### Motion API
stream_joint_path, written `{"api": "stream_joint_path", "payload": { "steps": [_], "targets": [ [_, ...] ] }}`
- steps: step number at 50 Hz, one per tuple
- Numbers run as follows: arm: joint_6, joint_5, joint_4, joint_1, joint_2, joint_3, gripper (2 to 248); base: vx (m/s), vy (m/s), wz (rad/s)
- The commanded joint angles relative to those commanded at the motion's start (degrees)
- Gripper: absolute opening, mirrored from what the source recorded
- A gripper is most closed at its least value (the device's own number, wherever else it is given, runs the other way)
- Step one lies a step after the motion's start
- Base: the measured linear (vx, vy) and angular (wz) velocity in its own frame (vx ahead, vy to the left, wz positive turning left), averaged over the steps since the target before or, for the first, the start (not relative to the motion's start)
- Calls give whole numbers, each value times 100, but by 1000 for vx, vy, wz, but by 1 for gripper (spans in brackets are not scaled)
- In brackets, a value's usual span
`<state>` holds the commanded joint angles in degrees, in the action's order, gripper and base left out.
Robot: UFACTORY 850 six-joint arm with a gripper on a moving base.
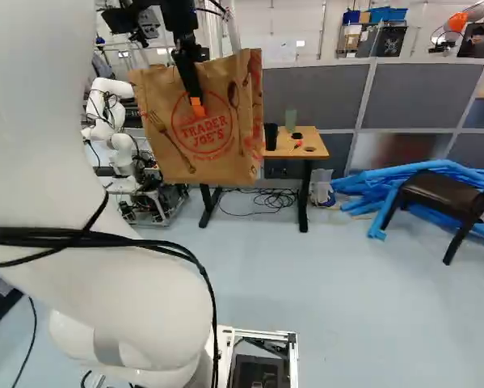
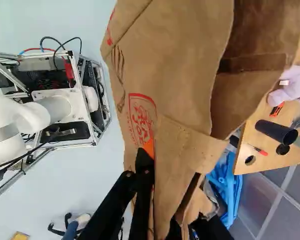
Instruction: Pick up the bag on the ground and place it on the table
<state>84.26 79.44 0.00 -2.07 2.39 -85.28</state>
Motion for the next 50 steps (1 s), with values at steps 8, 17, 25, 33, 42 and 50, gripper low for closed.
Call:
{"api": "stream_joint_path", "payload": {
  "steps": [8,17,25,33,42,50],
  "targets": [
    [0,0,0,0,0,0,21,186,156,-32],
    [0,0,0,0,0,0,21,185,159,-30],
    [0,0,0,0,0,0,21,186,160,-30],
    [0,0,0,0,0,0,21,187,160,-34],
    [0,0,0,0,0,0,21,189,160,-28],
    [0,0,0,0,0,0,21,187,159,-27]
  ]
}}
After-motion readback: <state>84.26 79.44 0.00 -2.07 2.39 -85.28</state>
